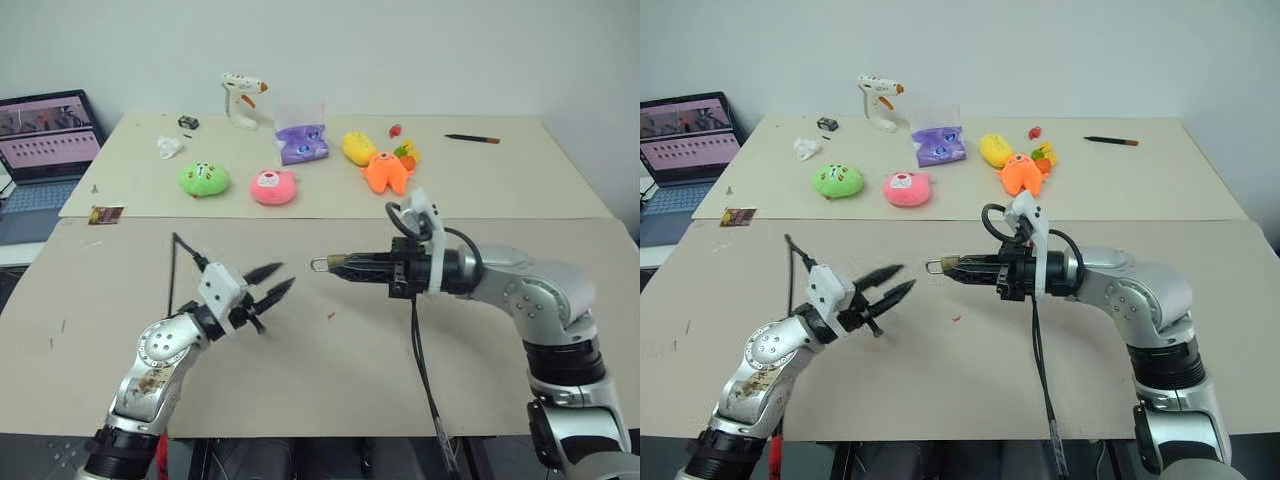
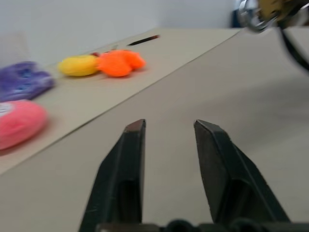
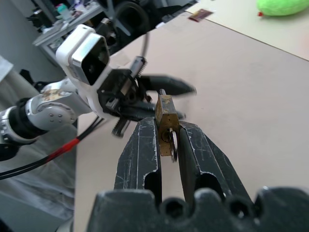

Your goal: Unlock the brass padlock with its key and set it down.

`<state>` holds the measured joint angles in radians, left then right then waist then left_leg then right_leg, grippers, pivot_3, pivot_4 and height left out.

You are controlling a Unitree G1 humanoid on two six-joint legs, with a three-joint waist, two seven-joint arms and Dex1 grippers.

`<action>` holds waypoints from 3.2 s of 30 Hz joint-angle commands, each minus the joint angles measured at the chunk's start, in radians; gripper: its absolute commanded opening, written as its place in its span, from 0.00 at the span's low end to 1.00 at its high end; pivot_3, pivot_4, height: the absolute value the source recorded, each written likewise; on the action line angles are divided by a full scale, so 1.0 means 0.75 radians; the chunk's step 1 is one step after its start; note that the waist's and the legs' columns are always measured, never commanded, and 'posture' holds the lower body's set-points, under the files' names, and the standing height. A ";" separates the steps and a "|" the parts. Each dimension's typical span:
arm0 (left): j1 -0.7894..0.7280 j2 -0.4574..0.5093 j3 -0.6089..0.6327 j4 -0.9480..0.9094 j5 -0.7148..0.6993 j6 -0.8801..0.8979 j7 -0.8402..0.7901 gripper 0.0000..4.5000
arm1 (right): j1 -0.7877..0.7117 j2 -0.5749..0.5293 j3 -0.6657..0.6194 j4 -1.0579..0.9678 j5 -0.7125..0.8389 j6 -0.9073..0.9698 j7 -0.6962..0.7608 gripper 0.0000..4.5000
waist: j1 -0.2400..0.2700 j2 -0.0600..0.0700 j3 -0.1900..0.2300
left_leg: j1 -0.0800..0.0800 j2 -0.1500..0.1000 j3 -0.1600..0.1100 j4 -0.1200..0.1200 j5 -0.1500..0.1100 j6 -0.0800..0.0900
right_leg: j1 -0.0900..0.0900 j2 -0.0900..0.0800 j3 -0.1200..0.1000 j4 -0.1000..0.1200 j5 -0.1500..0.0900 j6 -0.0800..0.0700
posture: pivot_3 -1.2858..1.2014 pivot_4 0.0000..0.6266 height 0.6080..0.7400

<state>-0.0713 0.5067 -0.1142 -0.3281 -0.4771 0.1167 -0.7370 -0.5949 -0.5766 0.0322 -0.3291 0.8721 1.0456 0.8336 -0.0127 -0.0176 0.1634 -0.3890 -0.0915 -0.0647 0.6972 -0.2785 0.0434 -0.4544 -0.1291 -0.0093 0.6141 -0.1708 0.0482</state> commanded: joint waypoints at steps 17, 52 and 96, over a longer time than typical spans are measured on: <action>-0.034 -0.116 0.049 -0.201 -0.351 0.445 0.056 0.00 | 0.058 -0.076 -0.071 -0.123 0.168 0.037 0.025 0.03 | 0.003 0.000 0.000 | 0.007 0.001 0.000 0.000 -0.003 0.006 | 0.009 0.001 0.000 -0.002 0.000 0.000 | 0.52 0.24 1.00; -0.098 -0.091 0.118 -0.324 -0.520 0.620 0.101 0.00 | 0.094 -0.066 0.034 0.051 -0.086 -0.094 0.143 0.03 | 0.009 0.000 0.000 | 0.017 0.001 0.000 -0.001 -0.004 0.007 | 0.019 0.001 0.000 -0.005 0.000 0.000 | 0.52 0.24 1.00; -0.321 -0.122 0.187 -0.125 -0.471 0.640 0.059 0.00 | 0.166 -0.107 -0.066 -0.028 0.064 -0.025 0.108 0.03 | 0.030 -0.001 0.001 | 0.016 0.002 0.000 -0.002 -0.004 0.007 | 0.020 0.002 -0.001 -0.007 -0.001 0.000 | 0.52 0.24 1.00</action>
<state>-0.2987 0.4210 0.0034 -0.3969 -0.8251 0.6098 -0.6976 -0.4655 -0.6473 -0.0105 -0.3245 0.9229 1.0494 0.9075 0.0099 -0.0181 0.1638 -0.3767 -0.0902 -0.0647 0.6956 -0.2818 0.0490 -0.4395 -0.1279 -0.0100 0.6086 -0.1713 0.0479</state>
